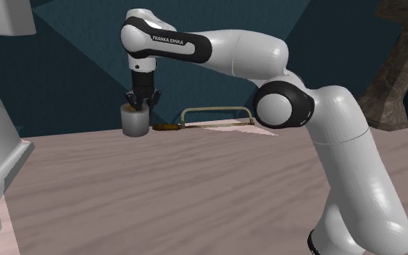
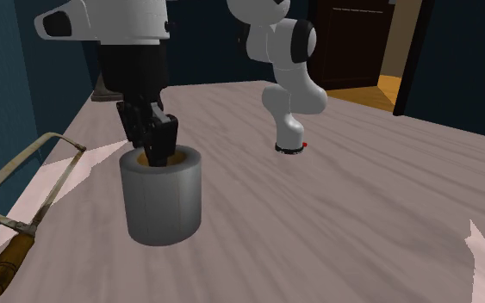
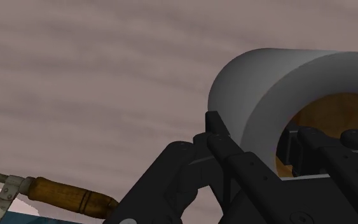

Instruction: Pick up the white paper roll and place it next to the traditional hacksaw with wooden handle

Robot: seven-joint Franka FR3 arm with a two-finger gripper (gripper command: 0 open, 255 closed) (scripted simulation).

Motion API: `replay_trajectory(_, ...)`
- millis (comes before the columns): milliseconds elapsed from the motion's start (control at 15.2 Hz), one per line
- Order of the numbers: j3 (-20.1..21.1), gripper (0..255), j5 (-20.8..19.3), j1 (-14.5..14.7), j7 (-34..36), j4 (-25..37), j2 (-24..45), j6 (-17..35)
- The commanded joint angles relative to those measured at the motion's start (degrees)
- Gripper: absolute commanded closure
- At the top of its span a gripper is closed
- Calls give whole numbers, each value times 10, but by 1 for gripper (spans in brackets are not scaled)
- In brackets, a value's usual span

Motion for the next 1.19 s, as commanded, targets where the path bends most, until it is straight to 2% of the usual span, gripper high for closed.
replay_trajectory(0, 0, 255, 1, -1, 1, 39, 14, -25)
replay_trajectory(198, -7, 255, -1, -18, -28, -91, -65, 26)
replay_trajectory(462, -18, 255, -1, -44, -67, -201, -135, 66)
replay_trajectory(792, -36, 255, -2, -77, -120, -294, -198, 96)
replay_trajectory(1122, -57, 255, -3, -110, -176, -358, -244, 114)
